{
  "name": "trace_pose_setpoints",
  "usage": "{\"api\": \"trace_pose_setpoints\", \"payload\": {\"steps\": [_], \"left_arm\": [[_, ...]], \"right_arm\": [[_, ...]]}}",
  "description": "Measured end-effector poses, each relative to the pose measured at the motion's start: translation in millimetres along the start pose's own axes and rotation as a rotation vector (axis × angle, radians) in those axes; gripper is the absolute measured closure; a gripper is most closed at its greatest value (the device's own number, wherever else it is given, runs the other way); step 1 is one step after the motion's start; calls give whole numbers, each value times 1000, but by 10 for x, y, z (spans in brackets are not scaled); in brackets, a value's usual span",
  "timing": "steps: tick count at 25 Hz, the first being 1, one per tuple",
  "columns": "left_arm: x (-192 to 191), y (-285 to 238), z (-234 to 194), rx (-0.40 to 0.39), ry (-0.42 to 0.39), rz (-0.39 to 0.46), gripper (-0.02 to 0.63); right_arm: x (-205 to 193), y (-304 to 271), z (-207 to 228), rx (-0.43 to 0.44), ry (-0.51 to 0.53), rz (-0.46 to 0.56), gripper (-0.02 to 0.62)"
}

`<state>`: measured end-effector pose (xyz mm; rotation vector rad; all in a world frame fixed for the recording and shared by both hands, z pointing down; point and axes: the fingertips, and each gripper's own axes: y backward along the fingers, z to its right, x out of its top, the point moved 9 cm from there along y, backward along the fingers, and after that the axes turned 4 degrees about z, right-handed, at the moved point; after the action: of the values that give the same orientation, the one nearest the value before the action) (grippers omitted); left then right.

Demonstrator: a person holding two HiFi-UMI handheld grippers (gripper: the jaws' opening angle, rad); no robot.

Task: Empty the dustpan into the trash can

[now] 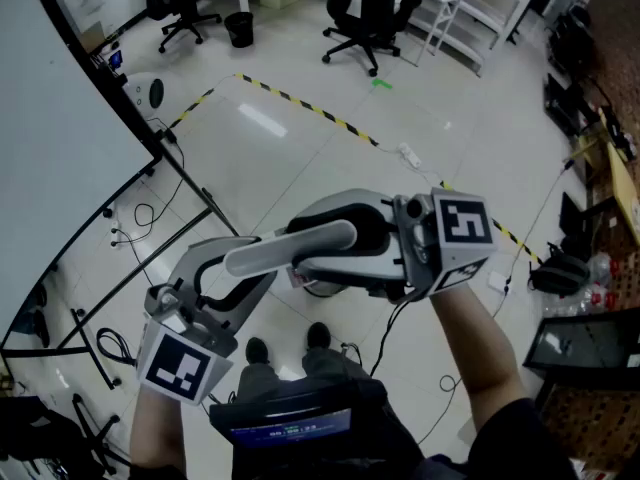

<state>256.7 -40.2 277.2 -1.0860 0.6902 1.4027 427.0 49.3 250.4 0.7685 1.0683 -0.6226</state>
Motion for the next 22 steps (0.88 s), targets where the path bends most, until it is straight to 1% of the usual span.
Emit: {"api": "trace_pose_setpoints", "payload": {"steps": [5, 10, 13, 15, 22], "left_arm": [[22, -35, 102, 18, 4, -9, 484], [38, 4, 170, 1, 1, -10, 485], [15, 103, 213, -17, -16, 0, 485], [-3, 162, 219, -29, -35, -5, 485], [-14, 229, 268, -95, -89, 12, 485]], "right_arm": [[-35, 88, -57, -4, -16, 15, 454], [-66, 87, -178, -33, -14, 11, 454], [-126, 28, -284, -62, -8, 1, 454], [-170, -6, -338, -83, -15, 13, 454], [-273, -15, -553, -190, -7, 38, 454]]}}
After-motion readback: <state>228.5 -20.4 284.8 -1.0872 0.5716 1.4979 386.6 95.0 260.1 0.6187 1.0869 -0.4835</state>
